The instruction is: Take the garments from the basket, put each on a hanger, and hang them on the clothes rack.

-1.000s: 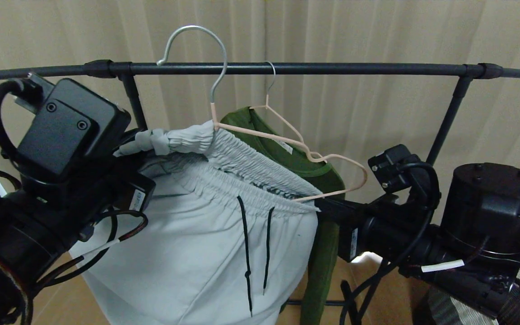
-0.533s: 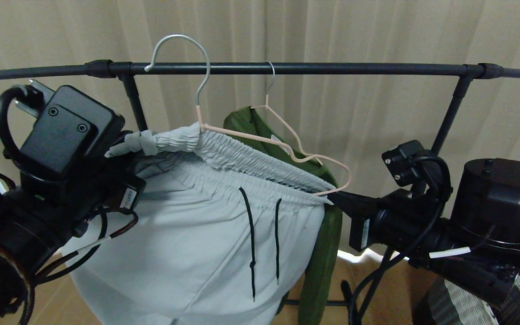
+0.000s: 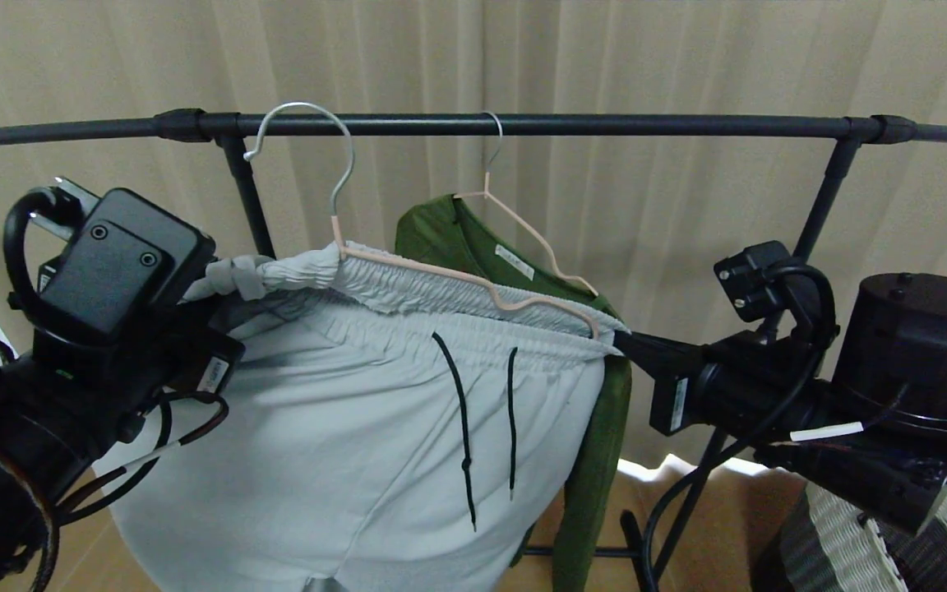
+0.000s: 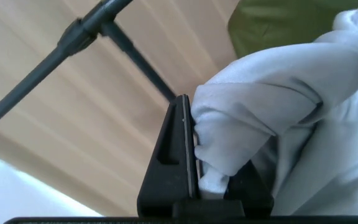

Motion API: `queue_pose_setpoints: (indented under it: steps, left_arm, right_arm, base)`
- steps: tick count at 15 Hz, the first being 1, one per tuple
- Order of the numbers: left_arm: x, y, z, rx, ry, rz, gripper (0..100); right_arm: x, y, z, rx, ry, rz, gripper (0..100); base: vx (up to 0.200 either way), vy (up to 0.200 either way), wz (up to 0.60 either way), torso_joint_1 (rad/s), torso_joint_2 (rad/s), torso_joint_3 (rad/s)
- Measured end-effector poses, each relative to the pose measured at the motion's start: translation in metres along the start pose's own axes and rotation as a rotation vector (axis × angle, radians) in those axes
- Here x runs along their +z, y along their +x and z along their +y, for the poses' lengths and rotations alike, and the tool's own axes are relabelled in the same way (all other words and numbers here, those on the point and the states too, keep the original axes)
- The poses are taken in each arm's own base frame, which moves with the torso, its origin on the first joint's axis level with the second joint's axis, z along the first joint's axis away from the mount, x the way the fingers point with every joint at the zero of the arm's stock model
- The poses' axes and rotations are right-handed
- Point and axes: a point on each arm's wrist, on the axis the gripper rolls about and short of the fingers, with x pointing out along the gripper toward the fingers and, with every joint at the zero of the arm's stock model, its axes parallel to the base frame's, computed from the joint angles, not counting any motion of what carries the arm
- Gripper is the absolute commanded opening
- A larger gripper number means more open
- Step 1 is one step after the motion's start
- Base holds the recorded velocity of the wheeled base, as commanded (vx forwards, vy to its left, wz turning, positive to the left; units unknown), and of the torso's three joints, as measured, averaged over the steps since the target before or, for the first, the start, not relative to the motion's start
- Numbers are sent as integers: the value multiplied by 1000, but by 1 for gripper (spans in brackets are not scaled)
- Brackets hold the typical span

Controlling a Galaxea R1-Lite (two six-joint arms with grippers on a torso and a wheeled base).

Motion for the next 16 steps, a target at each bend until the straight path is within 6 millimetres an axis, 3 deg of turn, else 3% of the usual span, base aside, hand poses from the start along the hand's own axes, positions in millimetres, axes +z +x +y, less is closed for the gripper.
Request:
queue_pose_setpoints:
  steps: [4, 7, 8, 12, 16]
  left_arm:
    - [-8, -3, -3, -17, 60, 18, 0]
    - [-5, -3, -3, -14, 54, 11, 0]
    - [-5, -3, -2, -11, 50, 9, 0]
    - [-3, -4, -1, -8, 46, 2, 0]
    - [5, -8, -6, -40, 34, -38, 0]
  right_arm:
    - [12, 2, 3, 21, -35, -36, 0]
    - [23, -2, 17, 69, -77, -16, 0]
    - [26, -7, 24, 94, -87, 1, 100]
    - [40, -31, 50, 204, -133, -9, 100]
    - [45, -29, 70, 263, -251, -44, 100]
  base:
    - [0, 0, 0, 0, 0, 0]
    - [0, 0, 0, 0, 0, 0]
    - [0, 0, 0, 0, 0, 0]
    - [0, 0, 0, 0, 0, 0]
    - [0, 0, 0, 0, 0, 0]
